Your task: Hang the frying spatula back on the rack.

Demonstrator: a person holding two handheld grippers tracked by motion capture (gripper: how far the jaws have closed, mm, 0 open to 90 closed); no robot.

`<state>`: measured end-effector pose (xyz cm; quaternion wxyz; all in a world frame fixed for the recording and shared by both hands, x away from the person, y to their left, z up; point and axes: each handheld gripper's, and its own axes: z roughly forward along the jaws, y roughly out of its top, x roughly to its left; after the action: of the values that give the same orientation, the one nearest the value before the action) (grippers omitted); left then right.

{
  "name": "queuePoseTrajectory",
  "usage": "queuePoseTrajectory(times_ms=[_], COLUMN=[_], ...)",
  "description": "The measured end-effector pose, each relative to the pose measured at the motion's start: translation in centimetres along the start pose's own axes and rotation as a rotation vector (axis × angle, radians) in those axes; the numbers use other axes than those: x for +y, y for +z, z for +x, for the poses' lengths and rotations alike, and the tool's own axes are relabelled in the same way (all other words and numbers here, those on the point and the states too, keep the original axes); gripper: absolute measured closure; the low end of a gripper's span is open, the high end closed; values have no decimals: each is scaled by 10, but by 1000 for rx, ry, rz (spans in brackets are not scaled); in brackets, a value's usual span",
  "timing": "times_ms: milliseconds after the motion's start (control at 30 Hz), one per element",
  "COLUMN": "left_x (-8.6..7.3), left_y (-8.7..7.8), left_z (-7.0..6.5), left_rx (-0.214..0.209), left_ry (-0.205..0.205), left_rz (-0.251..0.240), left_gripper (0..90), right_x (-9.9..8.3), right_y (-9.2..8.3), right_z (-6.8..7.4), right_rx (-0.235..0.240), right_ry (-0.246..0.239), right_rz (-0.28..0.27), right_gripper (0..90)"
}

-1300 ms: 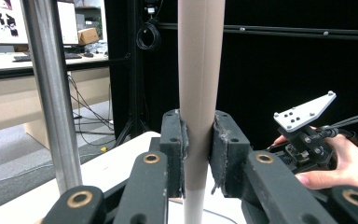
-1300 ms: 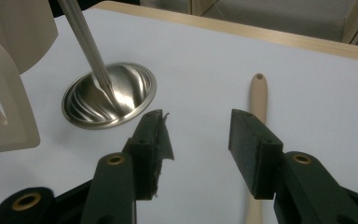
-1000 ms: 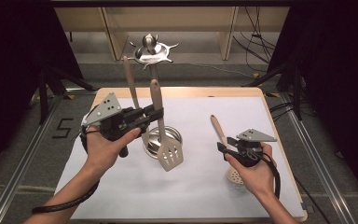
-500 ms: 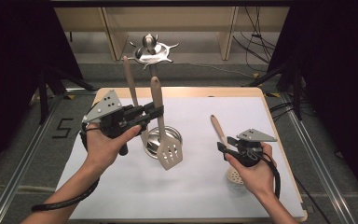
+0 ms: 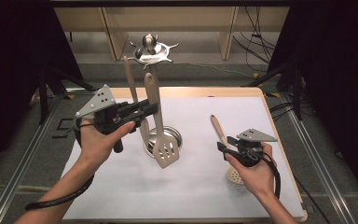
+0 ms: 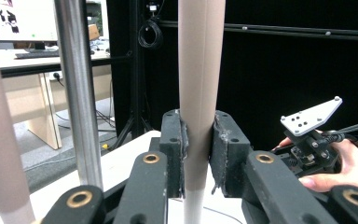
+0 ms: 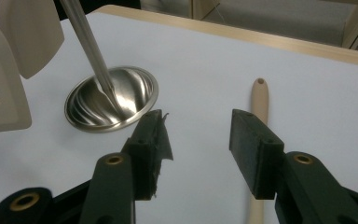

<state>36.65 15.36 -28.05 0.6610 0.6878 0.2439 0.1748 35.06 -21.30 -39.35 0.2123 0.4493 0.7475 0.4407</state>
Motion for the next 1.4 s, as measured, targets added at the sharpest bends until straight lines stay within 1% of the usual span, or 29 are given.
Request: queuePoseTrajectory(times_ms=[67, 100, 133, 167, 200, 233, 267, 433, 500, 567, 633, 667, 700, 767, 833, 867, 933, 967, 1000, 1033, 1100, 1133, 1200, 1233, 1267, 1300, 1333, 1400], left_x=[1, 1, 2, 3, 3, 3, 4, 5, 5, 6, 7, 7, 8, 8, 9, 9, 9, 8, 8, 8, 7, 6, 6, 5, 5, 4, 4, 3], left_y=[-1, -1, -1, -1, -1, -1, -1, -1, -1, -1, -1, -1, -1, 0, 0, 0, 0, 0, 0, 0, -1, -1, -1, -1, -1, -1, -1, -1], left_z=[2, 4, 6, 7, 8, 8, 9, 10, 10, 11, 12, 13, 14, 15, 15, 16, 17, 17, 18, 19, 20, 21, 22, 22, 23, 24, 24, 25], left_rx=[-5, -8, -10, -10, -10, -11, -12, -26, -28, -32, -34, -37, -38, -40, -43, -46, -49, -50, -50, -52, -57, -61, -67, -73, -78, -84, -85, -88], left_ry=[-6, -9, -7, -8, -9, -10, -8, -12, -14, -12, -14, -16, -21, -25, -27, -28, -38, -41, -46, -50, -62, -65, -74, -82, -99, -106, -112, -123], left_rz=[3, 5, 6, 8, 8, 7, 9, 10, 9, 12, 12, 12, 11, 13, 11, 12, 9, 11, 11, 9, 7, 2, 2, -2, -6, -10, -12, -17], left_gripper=[754, 754, 754, 754, 754, 754, 754, 754, 754, 753, 753, 753, 753, 753, 753, 753, 753, 752, 752, 752, 752, 751, 750, 749, 748, 746, 744, 740], right_x=[0, -1, 0, 0, 0, 0, 1, 0, 1, 1, 1, 1, 2, 2, 1, 1, 1, 1, 1, 2, 2, 2, 2, 2, 2, 1, 1, 2], right_y=[0, 1, 1, -1, 0, 0, -1, -1, -1, -2, -1, -2, -2, -2, -1, -1, -1, -2, -2, -3, -3, -3, -3, -3, -3, -2, -2, -3], right_z=[1, 2, 2, 3, 2, 2, -1, -1, 0, 2, 2, 2, 0, 1, 0, 0, 0, -1, -1, 0, -1, 0, 0, 0, 0, -1, -1, 1], right_rx=[3, 3, 2, -3, -8, -3, -13, -13, -5, -6, -8, -10, -12, -4, -6, 0, 1, -3, -3, -1, -6, 3, 2, 3, 0, -1, -2, -4], right_ry=[6, 25, 27, 32, 20, 27, -11, -11, 5, 28, 25, 24, 1, 23, 8, 5, 8, -2, -1, 11, 4, 14, 14, 13, 7, -3, -2, 16], right_rz=[1, -10, -9, 7, -14, -9, -11, -11, -4, -3, -21, -14, -10, -3, -21, -17, -11, -7, -7, -3, -5, -4, -5, -4, -5, -9, -8, -1], right_gripper=[550, 549, 549, 550, 550, 549, 550, 550, 550, 550, 550, 550, 550, 550, 550, 550, 549, 550, 550, 550, 550, 550, 550, 550, 550, 550, 550, 550])
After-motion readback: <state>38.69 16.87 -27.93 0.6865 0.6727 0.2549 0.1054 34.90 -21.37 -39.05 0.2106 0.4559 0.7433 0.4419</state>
